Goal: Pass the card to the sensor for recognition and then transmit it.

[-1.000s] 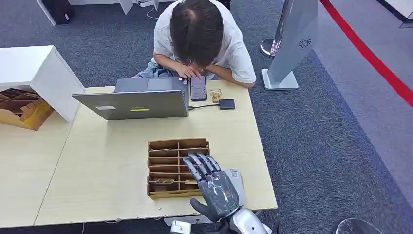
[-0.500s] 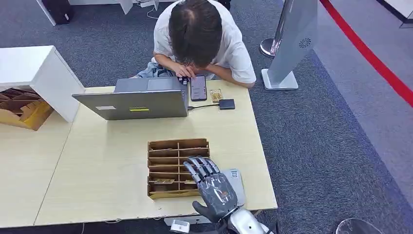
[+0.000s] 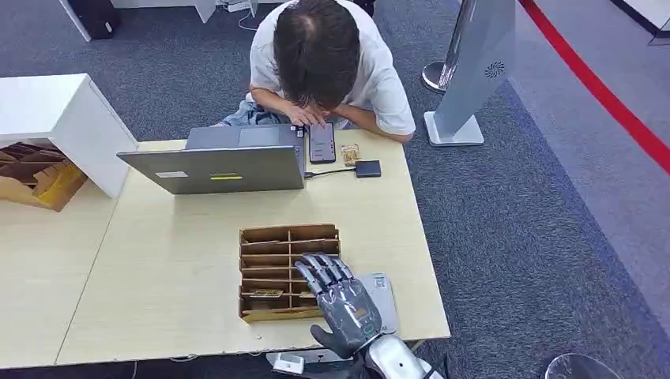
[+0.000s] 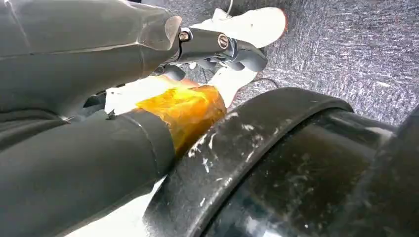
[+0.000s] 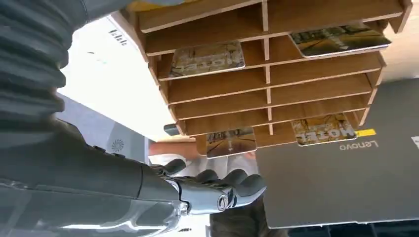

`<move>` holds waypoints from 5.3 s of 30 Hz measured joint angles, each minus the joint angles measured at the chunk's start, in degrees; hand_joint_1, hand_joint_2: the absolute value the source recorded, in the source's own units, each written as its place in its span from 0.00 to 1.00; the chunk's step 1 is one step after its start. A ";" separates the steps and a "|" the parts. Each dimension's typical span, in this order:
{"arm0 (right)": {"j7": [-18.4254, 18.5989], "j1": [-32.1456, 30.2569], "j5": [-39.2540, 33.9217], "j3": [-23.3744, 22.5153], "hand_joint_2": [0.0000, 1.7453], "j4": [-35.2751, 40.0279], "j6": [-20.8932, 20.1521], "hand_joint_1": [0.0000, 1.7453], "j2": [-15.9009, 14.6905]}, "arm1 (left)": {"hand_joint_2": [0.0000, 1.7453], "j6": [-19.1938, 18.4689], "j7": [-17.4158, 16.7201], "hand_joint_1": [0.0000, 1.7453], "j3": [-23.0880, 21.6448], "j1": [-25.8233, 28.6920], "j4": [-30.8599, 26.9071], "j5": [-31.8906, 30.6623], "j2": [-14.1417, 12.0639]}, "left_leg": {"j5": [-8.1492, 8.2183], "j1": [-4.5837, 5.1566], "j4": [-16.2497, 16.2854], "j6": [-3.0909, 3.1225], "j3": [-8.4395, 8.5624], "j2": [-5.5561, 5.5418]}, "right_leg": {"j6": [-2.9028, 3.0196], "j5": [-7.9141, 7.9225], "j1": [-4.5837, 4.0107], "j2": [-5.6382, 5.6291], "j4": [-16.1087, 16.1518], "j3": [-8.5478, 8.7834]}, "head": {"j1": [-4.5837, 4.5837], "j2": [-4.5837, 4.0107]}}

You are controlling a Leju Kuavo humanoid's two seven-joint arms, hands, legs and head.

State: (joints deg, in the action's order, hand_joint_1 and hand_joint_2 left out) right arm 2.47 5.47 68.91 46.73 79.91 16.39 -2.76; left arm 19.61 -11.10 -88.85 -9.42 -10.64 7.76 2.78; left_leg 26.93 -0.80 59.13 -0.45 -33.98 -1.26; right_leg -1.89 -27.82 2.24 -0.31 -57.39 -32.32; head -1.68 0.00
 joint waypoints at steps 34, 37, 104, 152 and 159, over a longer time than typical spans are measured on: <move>2.25 0.48 -0.17 -0.33 1.00 -3.50 -1.66 0.28 1.36 | 0.00 -0.20 -0.24 0.00 0.00 -0.17 0.00 -1.18 0.11 | 0.00 0.00 0.00 0.00 0.00 0.00 | 0.00 0.00 0.00 0.00 0.00 0.00 | 0.00 0.00; 2.25 0.48 -0.18 -0.46 1.00 -3.50 -1.68 0.31 1.36 | 0.00 -0.15 -0.24 0.00 0.00 -0.16 0.00 -1.20 0.11 | 0.00 0.00 0.00 0.00 0.00 0.00 | 0.00 0.00 0.00 0.00 0.00 0.00 | 0.00 0.00; 3.11 1.05 -0.39 -1.29 1.00 -3.80 -3.80 0.88 1.93 | 0.00 -0.24 -0.59 0.00 0.00 -0.19 0.00 -2.64 0.17 | 0.00 0.00 0.00 0.00 0.01 0.01 | 0.00 0.00 0.00 0.00 0.00 0.00 | 0.00 0.00; -0.28 -1.44 0.24 -4.39 1.00 6.77 6.73 1.00 1.95 | 0.00 -0.07 -0.20 0.00 1.49 0.02 0.00 -4.33 0.11 | 0.00 0.00 0.00 0.00 0.00 0.01 | 0.00 0.00 0.00 0.00 0.00 0.00 | 0.00 0.00; -0.83 -1.92 -0.06 -4.76 1.00 9.57 7.96 1.00 1.45 | 0.00 0.11 -0.11 0.00 1.62 0.12 0.00 -4.33 0.11 | 0.00 0.00 0.00 0.00 0.00 0.00 | 0.00 0.00 0.00 0.00 0.00 0.00 | 0.00 0.00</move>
State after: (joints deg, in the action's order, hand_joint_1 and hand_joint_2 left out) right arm 1.64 3.55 68.85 41.97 89.48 24.35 -1.31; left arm 19.72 -11.21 -87.23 -9.29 -10.64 3.43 2.88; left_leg 26.93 -0.80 59.13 -0.45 -33.98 -1.25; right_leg -1.89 -27.82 2.24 -0.31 -57.39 -32.32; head -1.68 0.00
